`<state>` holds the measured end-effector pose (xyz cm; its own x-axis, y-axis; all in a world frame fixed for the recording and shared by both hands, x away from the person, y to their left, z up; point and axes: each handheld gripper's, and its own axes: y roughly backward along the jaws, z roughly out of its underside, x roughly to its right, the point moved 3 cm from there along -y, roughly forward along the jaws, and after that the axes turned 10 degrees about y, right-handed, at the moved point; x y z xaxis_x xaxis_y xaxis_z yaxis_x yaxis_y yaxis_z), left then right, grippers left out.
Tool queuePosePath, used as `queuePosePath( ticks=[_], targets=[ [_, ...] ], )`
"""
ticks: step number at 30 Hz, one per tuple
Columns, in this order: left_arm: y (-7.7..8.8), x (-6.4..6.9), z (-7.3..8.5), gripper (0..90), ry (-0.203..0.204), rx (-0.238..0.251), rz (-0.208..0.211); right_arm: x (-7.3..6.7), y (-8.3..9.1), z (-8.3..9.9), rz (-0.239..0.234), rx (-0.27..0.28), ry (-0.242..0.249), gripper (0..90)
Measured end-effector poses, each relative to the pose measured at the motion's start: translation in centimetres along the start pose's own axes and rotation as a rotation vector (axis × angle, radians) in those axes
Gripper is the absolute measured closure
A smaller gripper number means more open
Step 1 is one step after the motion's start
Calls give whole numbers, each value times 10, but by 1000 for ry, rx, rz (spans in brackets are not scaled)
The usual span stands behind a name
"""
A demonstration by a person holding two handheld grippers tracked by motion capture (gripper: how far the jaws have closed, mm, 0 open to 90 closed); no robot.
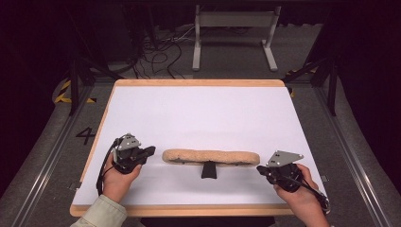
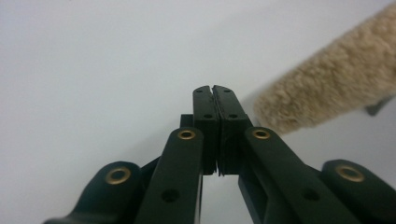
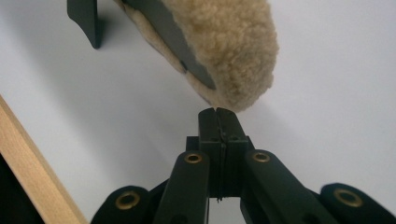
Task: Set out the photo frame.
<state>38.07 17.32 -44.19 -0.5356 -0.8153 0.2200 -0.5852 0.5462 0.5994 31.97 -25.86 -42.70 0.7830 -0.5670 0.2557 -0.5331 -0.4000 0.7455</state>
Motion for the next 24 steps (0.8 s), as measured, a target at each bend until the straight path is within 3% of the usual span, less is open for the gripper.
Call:
queuePosePath(
  ticks=[4, 14, 24],
  targets=[
    [-7, -1, -1, 897, 16, 7, 7, 0, -7, 3, -45, 39, -15, 900],
    [-19, -3, -4, 898, 39, 3, 33, -2, -20, 7, -75, 51, -35, 900],
    [-27, 8, -5, 900, -21, 7, 101, -3, -27, 9, -88, 52, -44, 900]
  ],
)
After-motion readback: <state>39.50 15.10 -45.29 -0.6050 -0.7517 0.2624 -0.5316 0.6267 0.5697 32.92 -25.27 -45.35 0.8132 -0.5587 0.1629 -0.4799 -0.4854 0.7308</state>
